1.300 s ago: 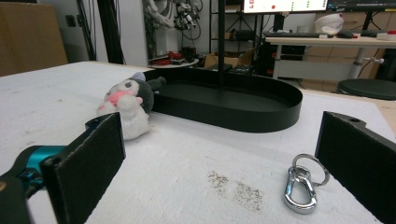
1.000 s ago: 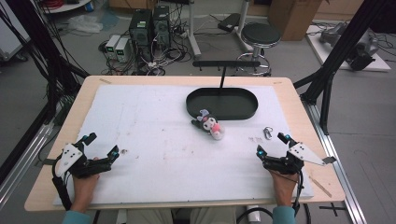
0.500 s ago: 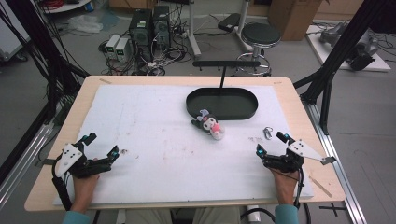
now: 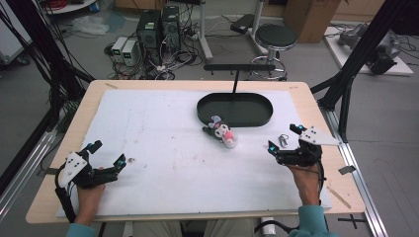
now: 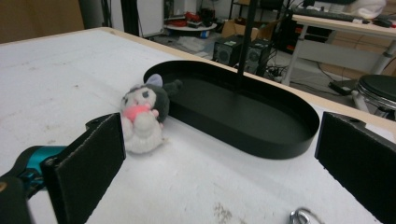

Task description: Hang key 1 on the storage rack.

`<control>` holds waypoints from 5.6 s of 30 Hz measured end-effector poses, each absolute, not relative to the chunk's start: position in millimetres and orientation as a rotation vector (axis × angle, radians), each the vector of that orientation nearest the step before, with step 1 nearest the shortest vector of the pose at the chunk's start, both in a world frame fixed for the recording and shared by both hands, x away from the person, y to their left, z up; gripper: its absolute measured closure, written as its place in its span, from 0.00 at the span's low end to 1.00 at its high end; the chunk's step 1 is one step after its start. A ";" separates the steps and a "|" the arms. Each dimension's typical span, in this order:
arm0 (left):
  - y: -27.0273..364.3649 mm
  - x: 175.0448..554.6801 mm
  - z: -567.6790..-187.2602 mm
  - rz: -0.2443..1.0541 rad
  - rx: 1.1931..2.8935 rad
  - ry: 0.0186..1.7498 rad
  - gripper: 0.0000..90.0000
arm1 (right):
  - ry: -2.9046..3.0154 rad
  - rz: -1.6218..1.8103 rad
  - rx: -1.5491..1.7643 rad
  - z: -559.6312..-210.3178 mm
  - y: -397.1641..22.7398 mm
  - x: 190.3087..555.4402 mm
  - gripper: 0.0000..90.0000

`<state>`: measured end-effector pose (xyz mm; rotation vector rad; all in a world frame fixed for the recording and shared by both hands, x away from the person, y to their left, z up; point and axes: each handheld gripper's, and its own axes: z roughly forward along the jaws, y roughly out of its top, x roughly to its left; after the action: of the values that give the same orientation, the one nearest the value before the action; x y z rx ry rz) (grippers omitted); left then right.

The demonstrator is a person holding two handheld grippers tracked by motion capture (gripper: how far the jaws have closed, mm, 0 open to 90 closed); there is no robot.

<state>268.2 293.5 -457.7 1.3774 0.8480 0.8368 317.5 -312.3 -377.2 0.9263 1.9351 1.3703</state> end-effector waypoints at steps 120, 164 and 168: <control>293.9 268.9 -457.6 0.833 1.376 0.852 0.02 | 2.830 0.546 0.906 -403.3 -161.8 436.2 0.59; 293.7 268.8 -457.6 0.834 1.380 0.852 0.02 | 2.506 1.068 0.915 -327.6 -182.8 435.5 0.60; 293.8 268.8 -457.5 0.833 1.380 0.852 0.02 | 2.490 1.088 0.904 -320.3 -179.4 437.9 0.60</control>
<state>268.8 293.8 -457.5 1.3803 0.8521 0.8332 437.9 -179.4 -320.3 0.9041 2.4896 1.0883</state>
